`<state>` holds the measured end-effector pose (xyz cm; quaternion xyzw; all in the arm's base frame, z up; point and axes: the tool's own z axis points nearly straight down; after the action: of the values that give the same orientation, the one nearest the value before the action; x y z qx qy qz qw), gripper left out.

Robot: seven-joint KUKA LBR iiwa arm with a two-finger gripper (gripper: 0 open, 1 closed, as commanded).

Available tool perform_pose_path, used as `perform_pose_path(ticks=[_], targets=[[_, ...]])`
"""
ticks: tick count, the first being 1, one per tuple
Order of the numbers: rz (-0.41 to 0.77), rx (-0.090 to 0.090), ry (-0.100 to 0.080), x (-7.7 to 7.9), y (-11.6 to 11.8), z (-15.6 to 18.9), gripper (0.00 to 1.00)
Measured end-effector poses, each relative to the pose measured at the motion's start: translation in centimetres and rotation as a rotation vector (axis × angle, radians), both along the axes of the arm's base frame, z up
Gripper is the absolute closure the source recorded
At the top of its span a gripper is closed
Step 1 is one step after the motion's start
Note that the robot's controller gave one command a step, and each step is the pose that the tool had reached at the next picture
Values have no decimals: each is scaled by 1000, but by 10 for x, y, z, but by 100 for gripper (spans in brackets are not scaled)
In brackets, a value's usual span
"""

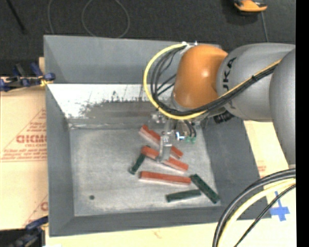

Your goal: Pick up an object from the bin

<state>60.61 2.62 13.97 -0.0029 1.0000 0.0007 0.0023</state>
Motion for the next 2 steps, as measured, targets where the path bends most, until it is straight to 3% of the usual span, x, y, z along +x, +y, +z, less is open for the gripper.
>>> perform_pose_path(ticks=[1,2], targets=[[-5,-2,0,13,-33,-70,0],[-3,-2,-12,16,-32,-63,100]])
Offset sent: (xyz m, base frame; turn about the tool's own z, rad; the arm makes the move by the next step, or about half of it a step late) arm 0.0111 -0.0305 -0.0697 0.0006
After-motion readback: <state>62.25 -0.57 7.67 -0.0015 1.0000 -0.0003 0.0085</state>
